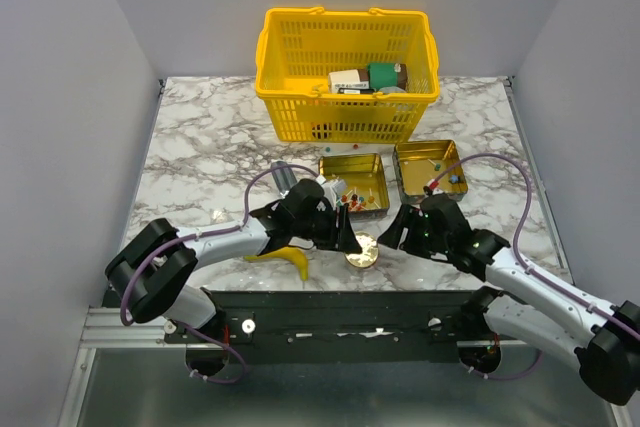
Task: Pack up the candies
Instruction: Close the bottle lid on the packing bottle.
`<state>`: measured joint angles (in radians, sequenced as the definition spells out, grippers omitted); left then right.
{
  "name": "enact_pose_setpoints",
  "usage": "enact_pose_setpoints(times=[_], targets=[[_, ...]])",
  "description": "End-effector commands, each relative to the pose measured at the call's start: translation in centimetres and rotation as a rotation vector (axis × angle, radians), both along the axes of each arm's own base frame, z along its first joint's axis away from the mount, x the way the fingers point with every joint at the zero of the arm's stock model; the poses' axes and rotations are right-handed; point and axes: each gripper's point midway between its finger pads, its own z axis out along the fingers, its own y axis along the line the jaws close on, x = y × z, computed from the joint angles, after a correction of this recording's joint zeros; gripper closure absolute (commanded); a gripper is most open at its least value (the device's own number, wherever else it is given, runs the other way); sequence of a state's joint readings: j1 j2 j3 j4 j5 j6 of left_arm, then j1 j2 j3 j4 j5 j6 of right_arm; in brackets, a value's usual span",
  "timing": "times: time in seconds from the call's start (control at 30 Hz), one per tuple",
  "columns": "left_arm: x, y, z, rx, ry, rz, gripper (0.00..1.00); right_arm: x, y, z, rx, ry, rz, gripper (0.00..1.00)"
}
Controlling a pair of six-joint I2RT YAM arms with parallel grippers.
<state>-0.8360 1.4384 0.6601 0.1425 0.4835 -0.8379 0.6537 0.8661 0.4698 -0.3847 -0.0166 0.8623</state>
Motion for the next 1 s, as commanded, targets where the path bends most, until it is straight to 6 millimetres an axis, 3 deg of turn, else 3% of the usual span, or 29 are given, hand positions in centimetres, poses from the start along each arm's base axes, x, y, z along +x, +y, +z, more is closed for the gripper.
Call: enact_pose_setpoints(times=[0.0, 0.33, 0.57, 0.97], targets=[[-0.1, 0.6, -0.9, 0.107, -0.043, 0.006, 0.45, 0.1, 1.1, 0.0, 0.028, -0.02, 0.05, 0.27], [0.1, 1.7, -1.2, 0.256, -0.114, 0.047, 0.44, -0.5, 2.0, 0.5, 0.048, -0.033, 0.141, 0.27], [0.1, 2.1, -0.2, 0.272, -0.151, 0.06, 0.37, -0.9, 2.5, -0.1, 0.047, -0.018, 0.195, 0.27], [0.6, 3.2, 1.0, 0.311, -0.184, 0.111, 0.31, -1.2, 3.5, 0.8, 0.102, -0.051, 0.255, 0.28]])
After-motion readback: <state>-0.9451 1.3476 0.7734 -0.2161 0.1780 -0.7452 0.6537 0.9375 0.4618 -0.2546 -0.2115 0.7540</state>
